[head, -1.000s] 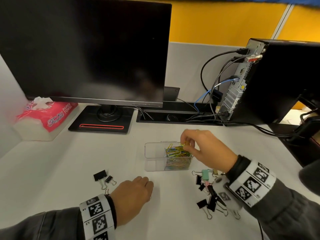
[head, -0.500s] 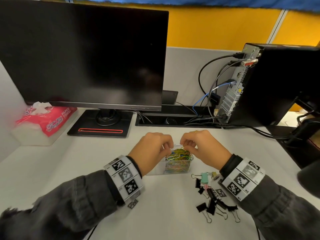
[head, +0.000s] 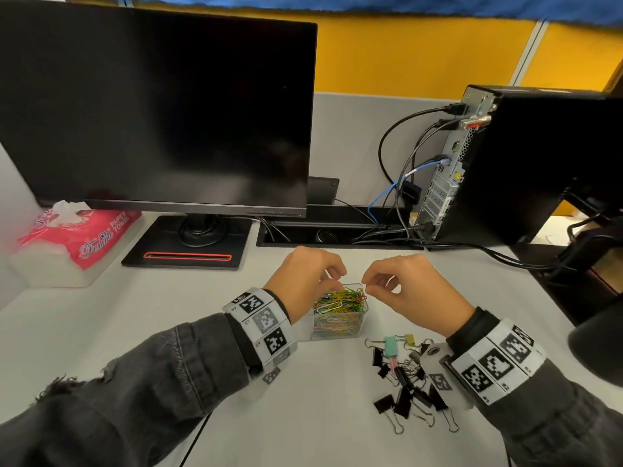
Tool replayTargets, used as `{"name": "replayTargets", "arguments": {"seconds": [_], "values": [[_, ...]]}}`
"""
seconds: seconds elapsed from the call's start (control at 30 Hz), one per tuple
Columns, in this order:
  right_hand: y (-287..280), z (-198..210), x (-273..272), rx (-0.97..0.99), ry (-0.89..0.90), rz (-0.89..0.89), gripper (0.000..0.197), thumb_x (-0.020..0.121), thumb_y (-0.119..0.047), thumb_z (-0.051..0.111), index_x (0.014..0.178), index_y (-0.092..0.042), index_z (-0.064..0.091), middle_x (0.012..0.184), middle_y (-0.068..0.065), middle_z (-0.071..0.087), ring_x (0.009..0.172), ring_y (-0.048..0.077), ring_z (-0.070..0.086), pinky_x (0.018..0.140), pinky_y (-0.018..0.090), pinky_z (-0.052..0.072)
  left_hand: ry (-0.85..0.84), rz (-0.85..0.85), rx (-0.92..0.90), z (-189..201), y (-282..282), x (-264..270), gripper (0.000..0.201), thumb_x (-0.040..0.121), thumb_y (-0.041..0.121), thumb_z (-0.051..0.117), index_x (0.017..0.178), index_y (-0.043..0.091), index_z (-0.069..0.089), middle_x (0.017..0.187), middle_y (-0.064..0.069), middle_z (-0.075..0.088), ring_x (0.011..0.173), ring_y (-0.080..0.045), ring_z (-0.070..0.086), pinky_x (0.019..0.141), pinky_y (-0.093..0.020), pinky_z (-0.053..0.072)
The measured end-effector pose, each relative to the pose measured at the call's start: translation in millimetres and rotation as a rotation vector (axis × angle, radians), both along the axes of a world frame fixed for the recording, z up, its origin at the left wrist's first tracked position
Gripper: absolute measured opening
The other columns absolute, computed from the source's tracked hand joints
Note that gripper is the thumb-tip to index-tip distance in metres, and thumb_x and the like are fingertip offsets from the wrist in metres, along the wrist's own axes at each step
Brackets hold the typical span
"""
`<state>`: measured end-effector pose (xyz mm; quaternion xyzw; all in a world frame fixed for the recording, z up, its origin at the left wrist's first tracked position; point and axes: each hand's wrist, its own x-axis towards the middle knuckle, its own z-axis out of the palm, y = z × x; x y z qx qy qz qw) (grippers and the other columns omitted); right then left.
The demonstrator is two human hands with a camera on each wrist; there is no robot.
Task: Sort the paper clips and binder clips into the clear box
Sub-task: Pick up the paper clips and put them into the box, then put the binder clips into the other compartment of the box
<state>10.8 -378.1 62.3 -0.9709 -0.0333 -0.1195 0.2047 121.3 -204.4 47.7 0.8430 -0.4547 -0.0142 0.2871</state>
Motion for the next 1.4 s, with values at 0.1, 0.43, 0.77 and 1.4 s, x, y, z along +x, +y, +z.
{"name": "replayTargets", "arguments": {"seconds": [0.1,0.43,0.77,1.4], "values": [[-6.9,1.0,-8.2,0.012,0.018,-0.03,0.007,0.086,-0.021,0.066,0.091,-0.024,0.069,0.078,-0.012,0.067,0.073,0.002,0.061,0.07,0.014,0.051,-0.003,0.044,-0.078,3.9,11.4,2.4,0.011,0.087,0.023,0.066,0.097,0.021,0.071,0.091,0.008,0.069,0.078,-0.004,0.06,0.078,-0.021,0.049],[-40.9,-22.5,-38.8,-0.191,0.588,-0.161,0.041,0.078,-0.039,0.072,0.116,-0.03,0.059,0.11,-0.008,0.057,0.094,0.007,0.051,0.076,0.019,0.04,-0.045,0.065,0.057,9.9,68.8,-32.6,0.017,0.091,0.046,0.051,0.091,0.036,0.065,0.087,0.023,0.065,0.076,0.003,0.06,0.066,-0.029,0.053],[-26.7,-40.5,-28.1,-0.154,0.487,-0.083,0.044,0.075,-0.034,0.077,0.116,-0.023,0.064,0.108,-0.007,0.062,0.094,0.006,0.051,0.08,0.017,0.042,0.034,0.1,0.333,3.9,106.2,-32.0,0.015,0.088,0.052,0.052,0.098,0.045,0.06,0.09,0.029,0.062,0.08,0.007,0.06,0.07,-0.022,0.052],[45.2,40.1,-1.5,-0.122,0.029,0.135,0.025,0.079,-0.03,0.064,0.104,-0.025,0.064,0.09,-0.013,0.058,0.077,0.003,0.053,0.064,0.01,0.041,0.234,0.241,0.836,-19.6,167.0,6.3,0.065,0.065,0.049,0.078,0.119,0.04,0.044,0.109,0.012,0.046,0.095,-0.01,0.054,0.083,-0.026,0.046]]}}
